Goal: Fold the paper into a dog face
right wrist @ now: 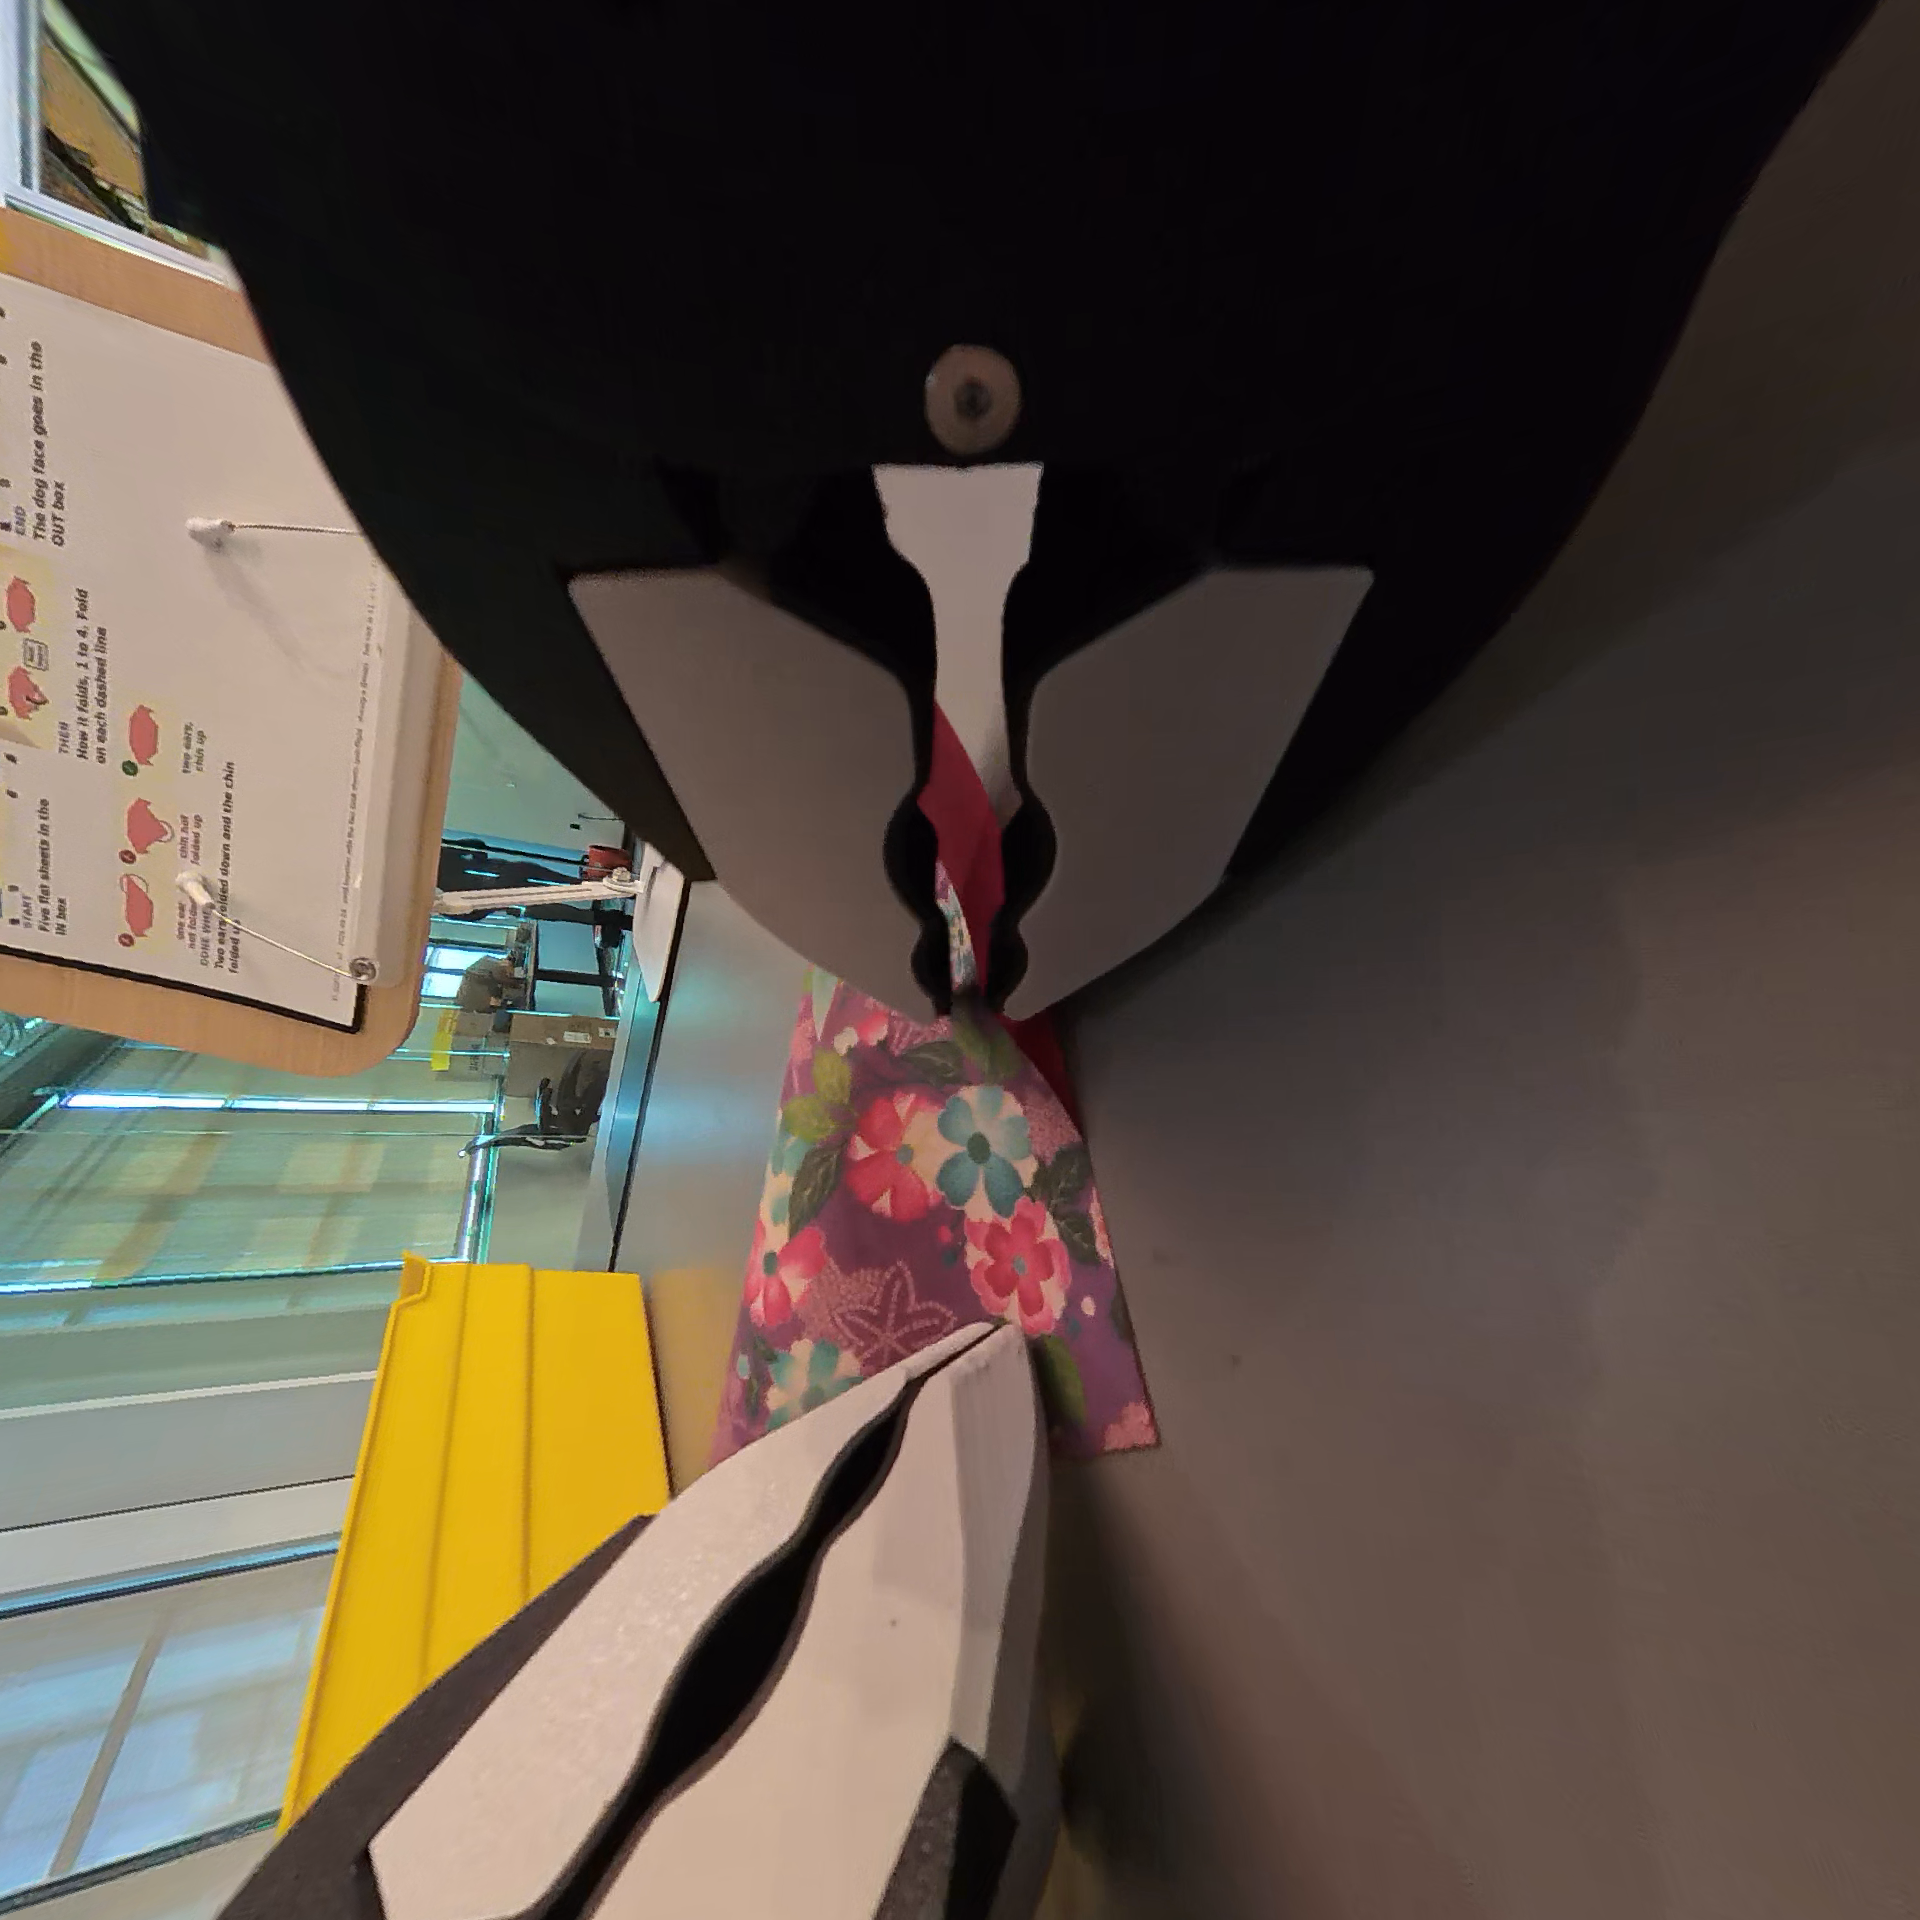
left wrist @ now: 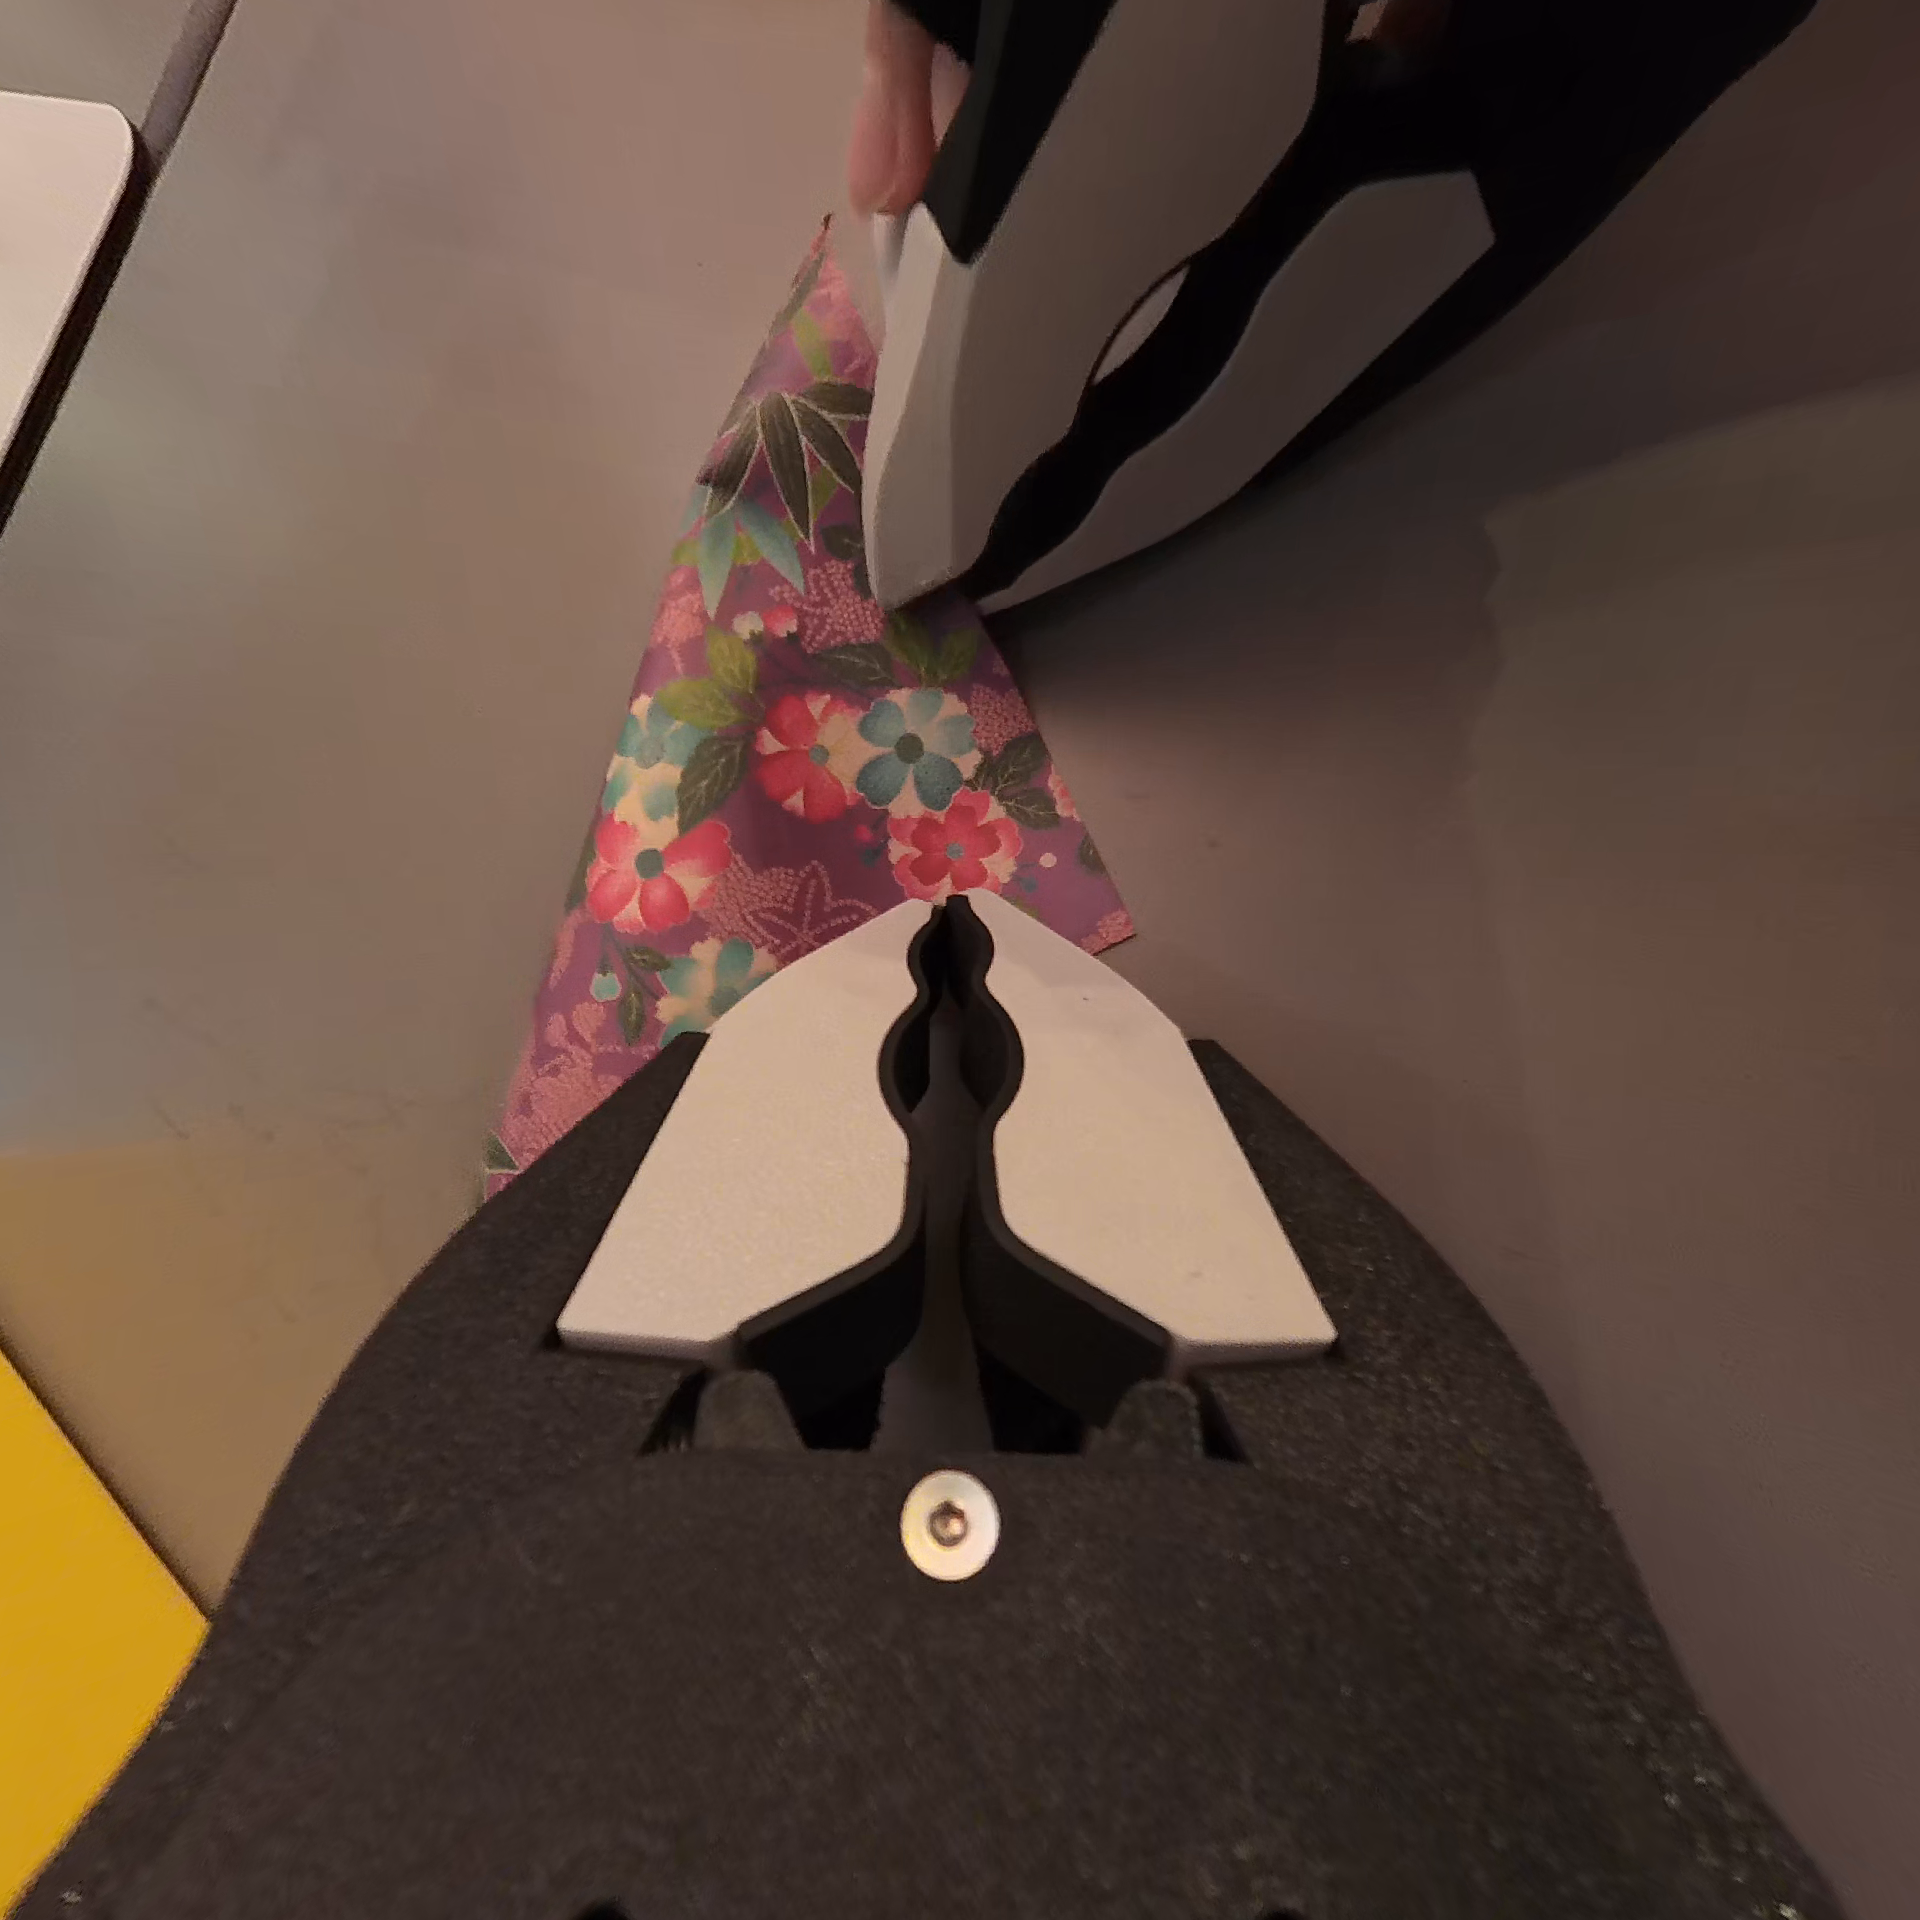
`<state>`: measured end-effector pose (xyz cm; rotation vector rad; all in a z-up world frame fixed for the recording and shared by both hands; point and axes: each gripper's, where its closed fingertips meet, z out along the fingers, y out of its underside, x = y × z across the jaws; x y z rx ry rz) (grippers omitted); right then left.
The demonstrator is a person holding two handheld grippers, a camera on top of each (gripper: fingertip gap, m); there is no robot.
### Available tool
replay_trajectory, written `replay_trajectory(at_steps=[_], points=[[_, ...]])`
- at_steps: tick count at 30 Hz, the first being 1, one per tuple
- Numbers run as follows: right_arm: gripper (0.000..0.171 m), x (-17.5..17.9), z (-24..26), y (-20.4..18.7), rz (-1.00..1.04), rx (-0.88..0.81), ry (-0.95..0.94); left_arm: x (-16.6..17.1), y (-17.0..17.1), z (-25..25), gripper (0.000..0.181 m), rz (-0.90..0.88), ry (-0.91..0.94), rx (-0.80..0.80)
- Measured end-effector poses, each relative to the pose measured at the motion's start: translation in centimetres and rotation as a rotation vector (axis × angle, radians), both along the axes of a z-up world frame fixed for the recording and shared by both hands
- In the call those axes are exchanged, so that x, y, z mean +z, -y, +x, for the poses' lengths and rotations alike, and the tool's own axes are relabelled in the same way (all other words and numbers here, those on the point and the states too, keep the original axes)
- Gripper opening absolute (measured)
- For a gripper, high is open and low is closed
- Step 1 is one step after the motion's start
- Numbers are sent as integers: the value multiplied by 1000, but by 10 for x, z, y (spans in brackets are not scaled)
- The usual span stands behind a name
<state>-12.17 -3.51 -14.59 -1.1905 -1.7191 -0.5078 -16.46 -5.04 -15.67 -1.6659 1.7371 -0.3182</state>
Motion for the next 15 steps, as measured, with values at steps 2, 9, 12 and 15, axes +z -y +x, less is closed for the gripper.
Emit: replay_trajectory(at_steps=[2, 9, 12, 15], points=[[12, 1, 3, -1, -6, -15, -12, 0, 0, 0, 0, -12, 3, 1], [20, 6, 13, 6, -120, -57, -113, 0, 0, 0, 0, -31, 6, 2], [15, 13, 10, 15, -244, -63, -248, 0, 0, 0, 0, -32, 9, 1], [14, 24, 0, 14, -304, -74, -372, 0, 0, 0, 0, -35, 12, -1]])
